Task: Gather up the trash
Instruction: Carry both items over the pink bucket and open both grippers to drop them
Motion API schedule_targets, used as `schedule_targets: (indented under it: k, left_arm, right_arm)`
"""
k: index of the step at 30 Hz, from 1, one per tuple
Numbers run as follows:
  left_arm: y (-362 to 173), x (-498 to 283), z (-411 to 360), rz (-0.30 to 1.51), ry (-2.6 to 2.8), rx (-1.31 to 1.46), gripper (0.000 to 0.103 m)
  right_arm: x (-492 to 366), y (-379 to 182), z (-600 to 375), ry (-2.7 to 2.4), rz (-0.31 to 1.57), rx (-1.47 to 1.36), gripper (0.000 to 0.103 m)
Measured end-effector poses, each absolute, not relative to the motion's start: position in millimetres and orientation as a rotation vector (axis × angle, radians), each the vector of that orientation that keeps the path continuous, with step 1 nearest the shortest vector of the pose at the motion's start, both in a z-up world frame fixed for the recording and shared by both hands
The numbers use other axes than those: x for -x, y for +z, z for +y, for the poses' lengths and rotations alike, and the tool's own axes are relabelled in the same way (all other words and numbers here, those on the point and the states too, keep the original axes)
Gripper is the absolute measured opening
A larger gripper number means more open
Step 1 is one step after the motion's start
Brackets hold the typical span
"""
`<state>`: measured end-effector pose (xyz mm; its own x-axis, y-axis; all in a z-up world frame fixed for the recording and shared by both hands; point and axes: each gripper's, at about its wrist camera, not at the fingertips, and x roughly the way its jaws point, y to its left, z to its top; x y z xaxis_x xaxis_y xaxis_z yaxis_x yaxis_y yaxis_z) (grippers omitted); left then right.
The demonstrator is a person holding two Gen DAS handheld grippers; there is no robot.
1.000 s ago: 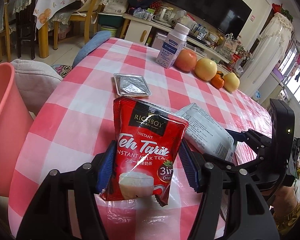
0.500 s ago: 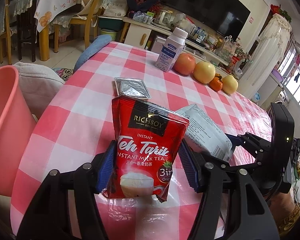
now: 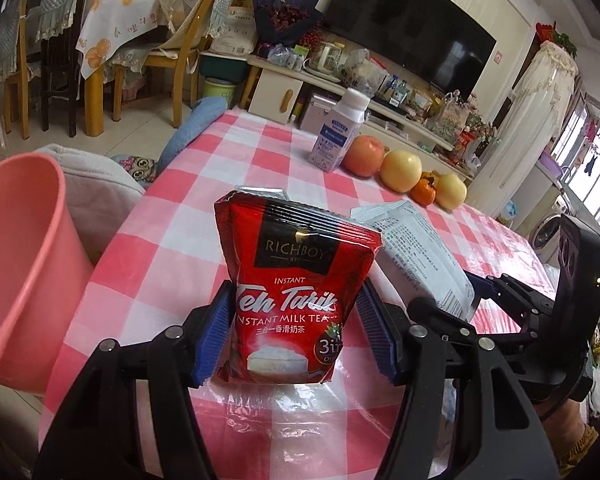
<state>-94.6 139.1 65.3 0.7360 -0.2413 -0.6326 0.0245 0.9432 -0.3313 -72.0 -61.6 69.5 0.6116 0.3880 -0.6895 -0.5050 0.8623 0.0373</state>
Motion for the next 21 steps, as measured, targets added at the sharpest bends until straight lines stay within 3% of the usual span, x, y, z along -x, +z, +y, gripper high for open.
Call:
schedule_targets:
  k: [8,21]
  left_arm:
    - [97,114,174,0.641,-0.101,0.341,0.063]
    - [121,158,302,0.550,0.195,0.449,0.063]
  right_arm:
    - [92,104,-28,0.591,0.697,0.147,0.077]
    - [124,158,110,0.823,0.607,0.226,0.077]
